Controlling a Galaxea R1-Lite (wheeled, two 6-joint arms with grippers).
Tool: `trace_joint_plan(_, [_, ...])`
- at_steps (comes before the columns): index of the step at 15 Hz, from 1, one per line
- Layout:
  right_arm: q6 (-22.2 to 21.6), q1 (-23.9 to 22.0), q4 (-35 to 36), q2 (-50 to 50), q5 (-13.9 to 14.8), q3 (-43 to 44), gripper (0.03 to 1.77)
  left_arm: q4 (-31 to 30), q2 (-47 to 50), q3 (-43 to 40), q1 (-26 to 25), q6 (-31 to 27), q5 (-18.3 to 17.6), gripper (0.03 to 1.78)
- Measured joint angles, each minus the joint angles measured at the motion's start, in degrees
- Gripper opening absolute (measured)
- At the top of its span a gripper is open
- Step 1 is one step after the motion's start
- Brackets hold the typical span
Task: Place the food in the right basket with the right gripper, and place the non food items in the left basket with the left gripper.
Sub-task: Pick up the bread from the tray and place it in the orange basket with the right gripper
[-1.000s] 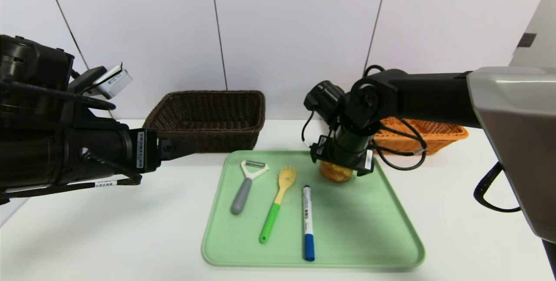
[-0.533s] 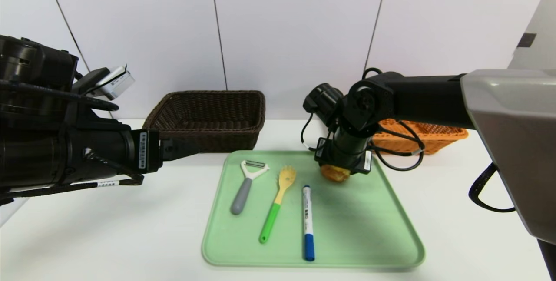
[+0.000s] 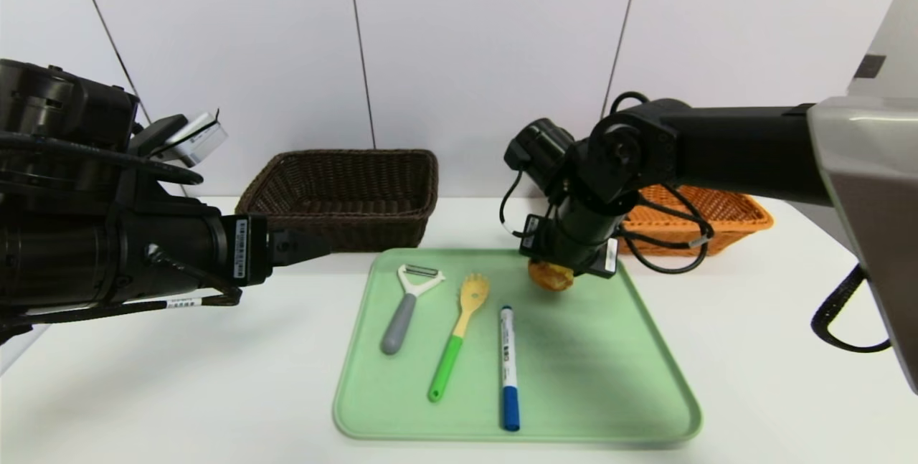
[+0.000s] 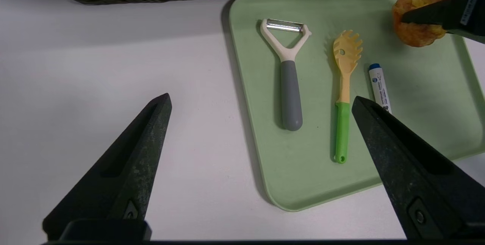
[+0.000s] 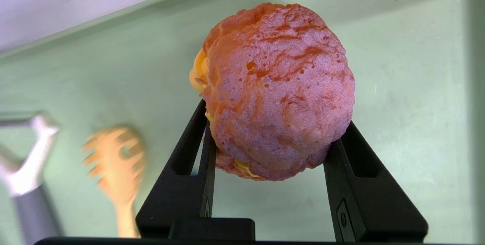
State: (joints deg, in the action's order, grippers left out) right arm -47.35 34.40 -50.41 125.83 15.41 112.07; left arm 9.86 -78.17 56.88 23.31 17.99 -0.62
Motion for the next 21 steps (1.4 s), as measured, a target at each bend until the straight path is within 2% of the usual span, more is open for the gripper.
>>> trace_joint_plan(2, [0.1, 0.4, 0.0, -3.0, -1.3, 0.0, 0.8, 0.0, 0.0, 0.0, 0.0, -0.1, 0.1, 1.69])
trace_joint_plan(4, [1.1, 1.0, 0.8, -7.3, -4.6, 0.1, 0.8, 0.0, 0.0, 0.1, 0.1, -0.2, 0.1, 1.69])
trace_joint_plan(6, [4.9, 1.1, 3.7, -11.9, -6.2, 0.1, 0.8, 0.0, 0.0, 0.3, 0.1, -0.4, 0.1, 1.69])
trace_joint_plan(8, [10.6, -0.4, 8.5, -15.6, -6.3, 0.1, 0.8, 0.0, 0.0, 0.4, 0.1, -0.4, 0.1, 1.69])
trace_joint_plan(10, [15.3, -3.8, 13.6, -18.1, -5.9, 0.1, 0.8, 0.0, 0.0, 0.4, 0.1, -0.5, 0.1, 1.69])
trace_joint_plan(12, [17.5, -8.9, 15.8, -18.9, -5.8, 0.1, 0.8, 0.0, 0.1, 0.4, 0.1, -0.4, 0.1, 1.69])
trace_joint_plan(17, [17.4, -22.0, 17.8, -14.0, -8.9, 0.0, 0.8, 0.0, 0.2, 0.3, 0.1, -0.3, 0.0, 1.69])
trace_joint_plan(21, [17.5, -27.3, 19.2, -6.6, -9.2, 0.0, 0.8, 0.0, 0.5, 0.1, 0.1, -0.2, 0.0, 1.69])
